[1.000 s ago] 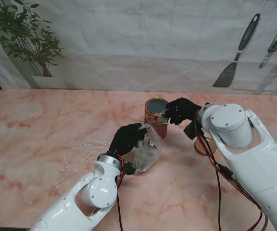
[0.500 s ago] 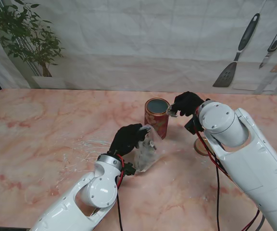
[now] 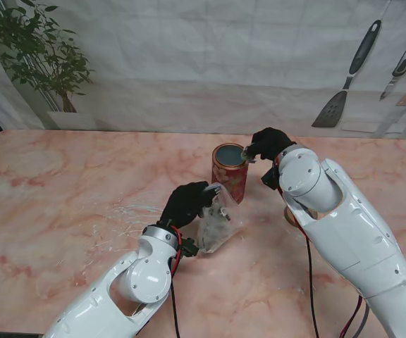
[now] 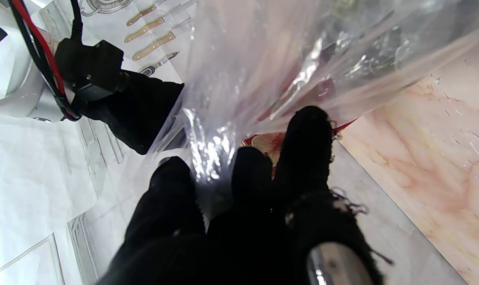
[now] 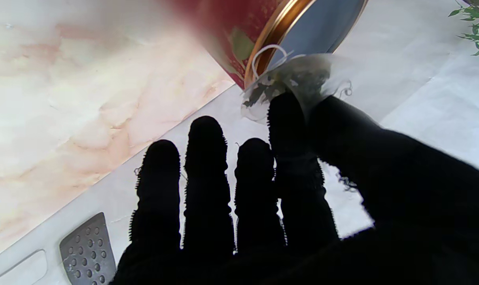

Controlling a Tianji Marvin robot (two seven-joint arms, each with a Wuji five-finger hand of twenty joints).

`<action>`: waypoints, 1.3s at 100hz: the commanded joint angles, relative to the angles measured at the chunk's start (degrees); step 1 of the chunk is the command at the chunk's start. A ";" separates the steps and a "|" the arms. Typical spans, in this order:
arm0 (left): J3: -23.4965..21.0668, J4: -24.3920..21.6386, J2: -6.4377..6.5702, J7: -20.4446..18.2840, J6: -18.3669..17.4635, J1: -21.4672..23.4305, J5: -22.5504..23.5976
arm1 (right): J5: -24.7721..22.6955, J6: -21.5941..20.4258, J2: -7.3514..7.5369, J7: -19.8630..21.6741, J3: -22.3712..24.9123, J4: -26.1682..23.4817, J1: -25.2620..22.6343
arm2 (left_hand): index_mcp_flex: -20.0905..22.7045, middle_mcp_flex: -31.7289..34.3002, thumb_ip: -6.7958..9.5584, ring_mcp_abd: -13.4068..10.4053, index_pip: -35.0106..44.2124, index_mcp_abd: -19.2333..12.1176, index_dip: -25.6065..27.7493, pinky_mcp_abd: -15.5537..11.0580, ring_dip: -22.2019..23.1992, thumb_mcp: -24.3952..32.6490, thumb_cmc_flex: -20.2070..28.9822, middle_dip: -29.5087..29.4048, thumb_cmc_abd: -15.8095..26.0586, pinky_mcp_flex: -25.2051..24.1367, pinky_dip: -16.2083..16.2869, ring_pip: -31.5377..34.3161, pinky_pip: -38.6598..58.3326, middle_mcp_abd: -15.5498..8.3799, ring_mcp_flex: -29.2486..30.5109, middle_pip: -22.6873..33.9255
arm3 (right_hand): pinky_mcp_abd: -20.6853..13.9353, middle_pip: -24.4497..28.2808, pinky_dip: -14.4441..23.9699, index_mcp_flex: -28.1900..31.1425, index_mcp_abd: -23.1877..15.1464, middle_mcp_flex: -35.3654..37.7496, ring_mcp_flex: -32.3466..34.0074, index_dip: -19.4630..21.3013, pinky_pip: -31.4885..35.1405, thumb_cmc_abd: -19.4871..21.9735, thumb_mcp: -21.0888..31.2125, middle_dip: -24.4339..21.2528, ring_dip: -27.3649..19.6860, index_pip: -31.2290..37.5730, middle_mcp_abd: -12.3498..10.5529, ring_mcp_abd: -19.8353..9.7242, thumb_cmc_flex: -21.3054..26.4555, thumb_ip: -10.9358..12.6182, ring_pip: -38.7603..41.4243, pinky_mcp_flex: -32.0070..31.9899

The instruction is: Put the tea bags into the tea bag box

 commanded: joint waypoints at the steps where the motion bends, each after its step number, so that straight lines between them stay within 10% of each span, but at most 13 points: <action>1: -0.12 -0.21 0.05 -0.83 -0.15 -0.07 -0.26 | -0.23 -1.06 -0.75 0.23 -0.41 0.36 0.31 | 3.54 -1.04 0.11 1.65 6.43 5.12 1.43 -6.15 -0.06 0.61 1.81 -0.93 2.21 -7.35 -0.92 28.88 17.77 -5.51 11.57 -2.43 | -0.22 -0.07 -0.83 1.21 -4.15 1.08 1.59 -0.31 0.04 -0.63 3.55 -0.23 0.07 1.64 -1.55 -1.24 -0.47 0.43 0.16 0.29; 60: -0.58 -0.20 0.10 -0.88 -0.35 0.23 -0.54 | -3.12 -4.61 -2.27 -4.12 -6.10 8.25 5.05 | 3.57 -1.01 0.11 1.58 6.44 5.15 1.44 -6.21 -0.01 0.59 1.81 -0.94 2.17 -7.34 -0.85 28.89 17.77 -5.41 11.57 -2.42 | -0.70 -1.09 -2.55 0.32 -6.64 1.41 2.42 -1.88 0.29 2.61 0.12 -0.41 -0.40 0.01 -3.54 -2.53 -1.07 -2.91 -0.68 1.60; 97: -0.77 -0.27 0.15 -0.90 -0.43 0.35 -0.48 | -9.05 -1.60 -2.16 -4.65 -10.02 10.20 7.04 | 3.58 -0.99 0.11 1.56 6.47 5.14 1.47 -6.21 0.01 0.60 1.82 -0.93 2.18 -7.34 -0.84 28.89 17.77 -5.41 11.57 -2.39 | 0.57 -0.48 -4.74 -2.68 -7.07 1.14 4.02 -11.70 1.36 -0.86 -0.13 -1.64 -0.26 -5.94 -3.05 -2.82 -9.53 -5.09 0.49 3.14; 130: -0.81 -0.30 0.17 -0.92 -0.47 0.41 -0.50 | -7.48 -1.31 -2.21 -3.86 -9.85 9.75 7.25 | 3.52 -1.03 0.12 1.62 6.45 5.14 1.48 -6.19 0.04 0.63 1.86 -0.90 2.23 -7.33 -0.80 28.93 17.77 -5.44 11.57 -2.35 | 0.57 -0.57 -5.05 -4.09 -4.17 -1.70 2.05 1.83 0.99 1.85 -3.67 -1.02 0.45 -19.76 -2.15 -2.65 -17.16 2.53 0.57 1.80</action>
